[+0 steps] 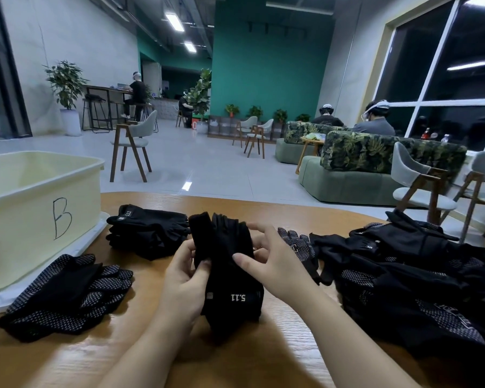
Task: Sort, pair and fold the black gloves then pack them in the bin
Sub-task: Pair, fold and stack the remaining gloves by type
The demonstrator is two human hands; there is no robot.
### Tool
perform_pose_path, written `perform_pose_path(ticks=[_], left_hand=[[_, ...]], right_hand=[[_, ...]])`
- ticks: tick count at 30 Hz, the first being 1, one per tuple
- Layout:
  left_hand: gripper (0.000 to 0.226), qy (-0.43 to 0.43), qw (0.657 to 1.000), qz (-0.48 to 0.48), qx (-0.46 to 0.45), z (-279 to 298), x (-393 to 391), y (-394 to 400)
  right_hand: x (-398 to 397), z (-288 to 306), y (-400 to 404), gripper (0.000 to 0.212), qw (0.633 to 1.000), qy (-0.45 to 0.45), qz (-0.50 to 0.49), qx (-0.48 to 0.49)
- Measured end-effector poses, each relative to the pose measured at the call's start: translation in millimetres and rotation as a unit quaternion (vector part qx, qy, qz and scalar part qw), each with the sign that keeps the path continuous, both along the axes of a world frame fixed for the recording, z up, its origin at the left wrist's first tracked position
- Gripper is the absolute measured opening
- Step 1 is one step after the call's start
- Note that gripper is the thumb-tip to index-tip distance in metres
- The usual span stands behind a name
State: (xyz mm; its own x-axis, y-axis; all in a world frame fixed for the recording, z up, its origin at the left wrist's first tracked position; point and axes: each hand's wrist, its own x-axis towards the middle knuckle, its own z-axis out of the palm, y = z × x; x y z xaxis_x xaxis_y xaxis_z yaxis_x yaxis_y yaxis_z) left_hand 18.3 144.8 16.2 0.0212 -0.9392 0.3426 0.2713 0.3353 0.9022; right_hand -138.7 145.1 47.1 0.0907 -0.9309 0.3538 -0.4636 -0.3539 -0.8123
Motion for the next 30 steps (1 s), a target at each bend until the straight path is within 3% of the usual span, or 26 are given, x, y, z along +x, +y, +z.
perform_pose_path(ticks=[4, 8, 10, 15, 22, 25, 30], left_hand=[[0.027, -0.012, 0.999, 0.033, 0.02, -3, 3, -6], [0.036, -0.021, 0.998, 0.045, 0.025, -5, 4, -8], [0.039, -0.051, 0.997, 0.052, 0.021, -10, 6, -12], [0.041, -0.143, 0.983, 0.115, 0.007, -11, 9, -12], [0.036, -0.153, 0.982, 0.106, 0.014, -17, 12, -18], [0.034, -0.258, 0.962, 0.09, -0.016, -21, 11, -15], [0.02, -0.442, 0.894, 0.068, -0.022, -30, 9, -16]], right_hand=[[7, -10, -2, 0.045, 0.998, -0.055, -0.017, -0.031], [7, -17, -6, 0.044, 0.991, 0.004, -0.098, -0.095], [6, -17, -5, 0.047, 0.989, 0.012, -0.113, -0.091], [5, -16, -5, 0.033, 0.986, 0.045, -0.138, -0.08], [4, -19, -2, 0.065, 0.99, 0.089, -0.106, -0.007], [4, -19, -7, 0.065, 0.991, 0.081, -0.103, -0.005], [2, -2, -21, 0.068, 0.991, 0.04, -0.12, -0.032]])
